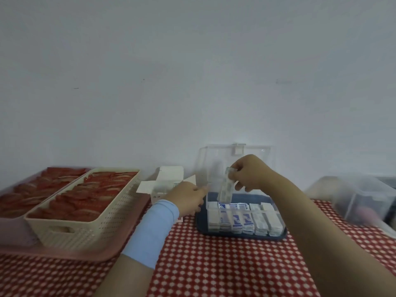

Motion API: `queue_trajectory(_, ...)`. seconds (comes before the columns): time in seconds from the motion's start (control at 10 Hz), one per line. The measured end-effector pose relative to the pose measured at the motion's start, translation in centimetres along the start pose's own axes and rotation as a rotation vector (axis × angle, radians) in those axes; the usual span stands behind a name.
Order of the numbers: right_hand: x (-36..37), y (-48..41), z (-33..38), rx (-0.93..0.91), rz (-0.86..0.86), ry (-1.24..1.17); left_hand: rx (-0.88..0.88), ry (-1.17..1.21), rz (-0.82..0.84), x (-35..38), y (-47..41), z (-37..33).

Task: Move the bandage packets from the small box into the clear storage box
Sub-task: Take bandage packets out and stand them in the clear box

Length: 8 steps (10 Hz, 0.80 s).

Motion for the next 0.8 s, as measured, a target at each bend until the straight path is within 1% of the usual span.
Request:
queue_trajectory(0.1, 2.0, -0.6, -0.4, 0.044, 0.109, 0.108, -0.088, 0.039, 0.088, 1.0, -0.5, -0.3)
queue_trajectory(0.2, 4.0, -1.2, -0.2, 0.093, 0.202, 0.147, -0.118, 0.077, 0.099, 1.4, -1.2, 0.1)
queue_trajectory(0.3, 5.7, -1.9, -0.2, 0.141, 0.281, 0.241, -0.095, 0.092, 0.070, 1.4, -1.6, 0.7)
queue_trajectory(0.4, 7.0, -2.4, -0.2, 0.150, 0.308, 0.353, -0.071, 0.106, 0.072, 1.5, -1.5, 0.8)
queue_trajectory(0.6, 8.6, -2.5, 0.3, 0.105, 0.297, 0.620, -0.075, 0.117, 0.106, 1.2, -1.7, 1.0)
queue_trajectory(0.7, 8.9, -3.0, 0.3, 0.111, 0.286, 0.692, -0.076, 0.111, 0.106, 1.2, -1.7, 1.0)
queue_trajectory(0.8, 9.1, -3.5, 0.2, 0.129, 0.241, 0.714, -0.064, 0.082, 0.137, 1.0, -1.6, 0.8)
Point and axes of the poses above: each hand's wrist, its own y-axis away from the middle knuckle, its own x-axis out of the palm, z = x × y, the point moved 2 cm from there along -y, towards the middle knuckle, and after that the axes turned 3 degrees about -z, right-handed, at the moved point
